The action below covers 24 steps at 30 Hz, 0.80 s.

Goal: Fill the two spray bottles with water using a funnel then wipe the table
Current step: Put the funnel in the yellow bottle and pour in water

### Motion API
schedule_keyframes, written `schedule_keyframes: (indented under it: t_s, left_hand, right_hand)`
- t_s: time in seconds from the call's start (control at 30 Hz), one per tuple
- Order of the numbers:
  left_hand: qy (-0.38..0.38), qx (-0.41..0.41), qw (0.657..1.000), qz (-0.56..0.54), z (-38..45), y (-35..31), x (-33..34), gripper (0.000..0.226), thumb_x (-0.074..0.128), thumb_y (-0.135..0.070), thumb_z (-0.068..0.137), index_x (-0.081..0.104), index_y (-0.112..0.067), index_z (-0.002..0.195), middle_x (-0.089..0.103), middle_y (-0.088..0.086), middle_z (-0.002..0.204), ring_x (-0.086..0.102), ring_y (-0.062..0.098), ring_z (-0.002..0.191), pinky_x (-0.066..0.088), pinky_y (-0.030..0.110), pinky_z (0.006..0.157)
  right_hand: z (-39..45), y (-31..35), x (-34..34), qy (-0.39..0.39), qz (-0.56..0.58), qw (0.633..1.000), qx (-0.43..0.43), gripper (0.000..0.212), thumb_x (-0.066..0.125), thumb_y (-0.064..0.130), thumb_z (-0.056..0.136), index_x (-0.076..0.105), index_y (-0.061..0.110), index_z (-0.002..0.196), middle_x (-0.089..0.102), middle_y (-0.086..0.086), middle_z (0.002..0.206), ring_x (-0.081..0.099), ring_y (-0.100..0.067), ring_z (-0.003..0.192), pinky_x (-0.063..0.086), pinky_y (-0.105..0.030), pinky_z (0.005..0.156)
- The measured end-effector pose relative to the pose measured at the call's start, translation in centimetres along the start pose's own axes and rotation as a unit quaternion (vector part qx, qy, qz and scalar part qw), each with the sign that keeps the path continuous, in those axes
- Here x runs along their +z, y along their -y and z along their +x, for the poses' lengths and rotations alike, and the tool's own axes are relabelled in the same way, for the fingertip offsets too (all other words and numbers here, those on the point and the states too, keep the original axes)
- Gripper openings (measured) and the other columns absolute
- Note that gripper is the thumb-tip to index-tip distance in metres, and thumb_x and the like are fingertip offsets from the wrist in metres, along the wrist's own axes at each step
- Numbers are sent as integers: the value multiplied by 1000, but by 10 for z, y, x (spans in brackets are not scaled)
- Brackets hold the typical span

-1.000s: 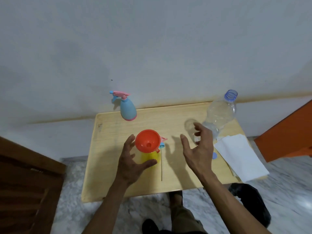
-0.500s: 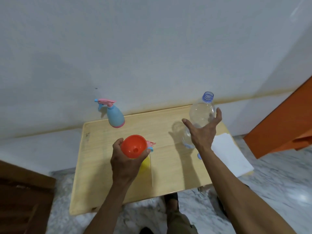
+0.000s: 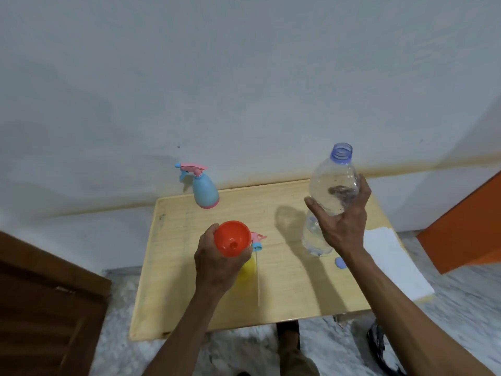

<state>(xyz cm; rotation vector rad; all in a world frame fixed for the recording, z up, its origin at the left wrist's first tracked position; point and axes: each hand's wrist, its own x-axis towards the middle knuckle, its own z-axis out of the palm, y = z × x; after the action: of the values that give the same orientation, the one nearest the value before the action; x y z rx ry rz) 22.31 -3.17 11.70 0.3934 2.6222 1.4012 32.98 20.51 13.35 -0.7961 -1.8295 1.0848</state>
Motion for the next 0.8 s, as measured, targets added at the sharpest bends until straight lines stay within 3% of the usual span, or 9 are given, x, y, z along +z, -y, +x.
schedule_keyframes:
  t_s: [0.07, 0.1, 0.23, 0.33, 0.4, 0.5, 0.6, 0.8]
  left_hand:
    - [5, 5, 1000, 3, 1, 0, -1, 95, 93, -41, 62, 47, -18, 142, 57, 3, 132, 56, 20, 111, 50, 32, 86]
    - [6, 8, 1000, 5, 1, 0, -2, 94, 93, -40, 62, 47, -17, 141, 58, 4, 132, 56, 19, 110, 48, 31, 85]
    - [5, 21, 1000, 8, 2, -1, -5, 92, 95, -35, 60, 51, -14, 138, 60, 5, 127, 55, 16, 105, 48, 29, 85]
    - [4, 27, 1000, 6, 2, 0, -6, 90, 95, -31, 59, 53, -12, 137, 61, 6, 124, 56, 17, 103, 47, 29, 85]
    - [1, 39, 999, 9, 2, 2, -6, 90, 96, -29, 59, 54, -10, 136, 62, 7, 123, 59, 22, 105, 49, 31, 85]
    - [5, 38, 999, 5, 3, 5, -6, 90, 96, -30, 56, 56, -11, 134, 63, 7, 122, 62, 26, 106, 53, 35, 88]
    - [23, 35, 999, -14, 4, 6, -8, 92, 90, -41, 53, 56, -15, 134, 62, 2, 121, 61, 21, 105, 53, 34, 88]
    - [48, 16, 998, -44, 6, 9, -12, 94, 86, -43, 52, 53, -20, 136, 57, -7, 122, 58, 16, 108, 53, 33, 93]
  right_hand:
    - [2, 15, -2, 42, -8, 999, -33, 105, 95, 28, 67, 30, 18, 149, 57, 38, 113, 59, 19, 94, 43, 0, 81]
    - [4, 23, -2, 78, -17, 995, -51, 105, 95, 27, 66, 31, 20, 149, 58, 37, 111, 60, 18, 93, 46, -3, 81]
    - [15, 51, 0, 265, -81, 955, -104, 107, 93, 44, 65, 23, 45, 146, 66, 8, 102, 66, -4, 90, 50, -16, 85]
    - [17, 57, 5, 366, -167, 904, -144, 105, 85, 59, 68, 18, 46, 148, 63, 7, 102, 65, -15, 92, 55, -37, 87]
    - [17, 56, 7, 423, -226, 863, -157, 104, 80, 64, 71, 14, 46, 149, 62, 6, 103, 65, -20, 93, 55, -43, 85]
    - [19, 51, 9, 474, -300, 811, -167, 102, 75, 67, 75, 12, 43, 151, 65, 0, 110, 64, -26, 99, 54, -41, 84]
    - [21, 49, 9, 504, -360, 764, -181, 99, 72, 67, 78, 10, 43, 152, 66, -2, 116, 61, -26, 103, 51, -38, 82]
    - [25, 56, 8, 526, -416, 717, -189, 97, 75, 56, 81, 13, 38, 154, 64, -5, 119, 60, -30, 102, 53, -42, 83]
